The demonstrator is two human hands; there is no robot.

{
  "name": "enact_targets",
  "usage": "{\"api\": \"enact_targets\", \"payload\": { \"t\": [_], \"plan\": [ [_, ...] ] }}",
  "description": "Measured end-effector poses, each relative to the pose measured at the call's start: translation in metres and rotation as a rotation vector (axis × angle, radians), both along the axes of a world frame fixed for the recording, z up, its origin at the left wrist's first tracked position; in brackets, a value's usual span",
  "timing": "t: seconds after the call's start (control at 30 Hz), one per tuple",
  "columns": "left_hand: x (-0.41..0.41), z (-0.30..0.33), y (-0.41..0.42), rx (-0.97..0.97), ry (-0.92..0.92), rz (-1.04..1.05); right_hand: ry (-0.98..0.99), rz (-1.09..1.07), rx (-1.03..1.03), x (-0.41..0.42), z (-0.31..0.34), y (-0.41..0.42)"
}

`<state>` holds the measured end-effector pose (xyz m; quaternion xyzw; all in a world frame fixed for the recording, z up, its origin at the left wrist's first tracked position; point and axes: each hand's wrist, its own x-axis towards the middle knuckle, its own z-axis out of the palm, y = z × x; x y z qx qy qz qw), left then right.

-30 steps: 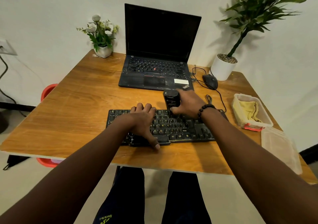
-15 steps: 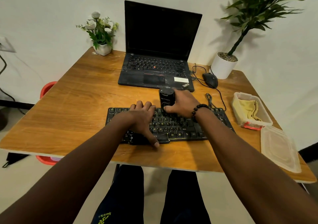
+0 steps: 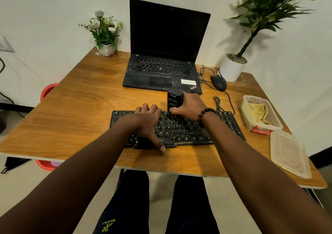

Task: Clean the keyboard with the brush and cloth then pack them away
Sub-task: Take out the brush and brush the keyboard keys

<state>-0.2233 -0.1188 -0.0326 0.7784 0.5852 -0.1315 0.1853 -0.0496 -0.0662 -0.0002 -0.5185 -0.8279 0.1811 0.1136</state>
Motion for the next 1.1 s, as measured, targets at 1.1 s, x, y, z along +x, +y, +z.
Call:
{"api": "enact_targets", "payload": {
  "t": [1.1],
  "plan": [
    [0.002, 0.004, -0.004, -0.019, -0.002, 0.016, -0.158, 0.106, 0.044, 0.019, 0.03, -0.001]
  ]
}}
